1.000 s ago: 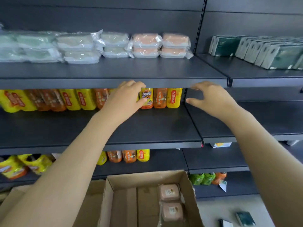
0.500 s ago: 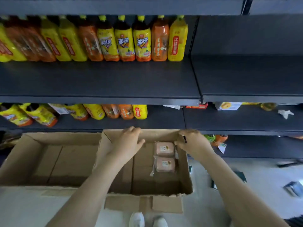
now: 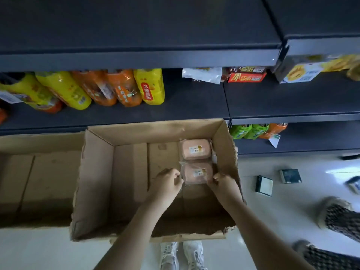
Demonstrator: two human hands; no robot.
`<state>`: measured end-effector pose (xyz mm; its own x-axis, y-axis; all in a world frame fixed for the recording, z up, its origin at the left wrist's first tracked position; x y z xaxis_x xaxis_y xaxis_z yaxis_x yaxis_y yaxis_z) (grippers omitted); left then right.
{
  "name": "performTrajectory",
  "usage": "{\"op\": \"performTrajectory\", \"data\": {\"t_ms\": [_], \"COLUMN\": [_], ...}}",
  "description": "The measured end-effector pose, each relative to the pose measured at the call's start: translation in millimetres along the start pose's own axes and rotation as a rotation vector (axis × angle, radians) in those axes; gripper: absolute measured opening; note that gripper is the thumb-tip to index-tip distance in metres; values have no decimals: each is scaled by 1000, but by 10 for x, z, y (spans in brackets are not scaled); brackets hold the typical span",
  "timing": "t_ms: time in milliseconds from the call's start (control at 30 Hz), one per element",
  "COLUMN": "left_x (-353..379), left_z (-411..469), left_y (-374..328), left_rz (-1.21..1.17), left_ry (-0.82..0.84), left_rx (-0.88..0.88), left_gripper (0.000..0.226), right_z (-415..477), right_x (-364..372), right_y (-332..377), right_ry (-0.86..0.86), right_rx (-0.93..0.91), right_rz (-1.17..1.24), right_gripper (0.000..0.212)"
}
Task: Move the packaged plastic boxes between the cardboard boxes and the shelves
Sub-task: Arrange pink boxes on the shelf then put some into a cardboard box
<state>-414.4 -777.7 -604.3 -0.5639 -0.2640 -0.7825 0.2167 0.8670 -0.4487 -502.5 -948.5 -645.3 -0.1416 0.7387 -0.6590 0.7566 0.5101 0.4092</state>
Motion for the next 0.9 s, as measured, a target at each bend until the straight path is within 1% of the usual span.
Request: {"op": "performTrajectory", "data": {"t_ms": [67,133,233,333,433,567,633,733,800,900], "left_x": [213,409,676,897,1041,1092,1086,1061,1012,1034], "left_z": [209,394,599,716,806,923,996,1213,1394,1638], "left_y": [144,313,522,677,851,1076,1109,1101,1064,971], "left_rz": [-25,-44,-78,-85,-86,-188,-238,-316,-356,-432], "left_ry": [17,28,53,101,147,160,148,126,78,36], "left_rx": [-7,-20,-38,-54,-74,-176,-227,-291,-328,-368], "left_gripper": [30,28,27,27,24,24,22,21,22,24], "right_z": [205,397,691,909,1038,1069,1026,973,946,964], "right_x": [148,296,480,724,941,1038,1054,1130,1186,1245], "right_y": [-96,-194,-313,-444,-560,-649,-694,-754,-771,-771], "right_ry": [-23,-48,-104,-92,-81,-50,-43,-33,-20,-7], "right_rx": [32,84,162,248,282,376,422,462,491,490], "right_rz": [30,109,186,237,276,377,400,400,386,364], "right_gripper": [21,19,35,57,65,76,78,68,65,76]}}
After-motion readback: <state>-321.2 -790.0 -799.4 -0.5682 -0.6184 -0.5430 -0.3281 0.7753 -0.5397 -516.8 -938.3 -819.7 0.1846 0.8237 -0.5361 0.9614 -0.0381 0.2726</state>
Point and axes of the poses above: each hand's wrist, its own z-axis towards the middle knuckle, its own x-axis out of the palm, y = z × x, the point moved 9 cm from there along z, towards the middle knuckle, and after that the axes turned 2 degrees about z, right-handed, at the moved point
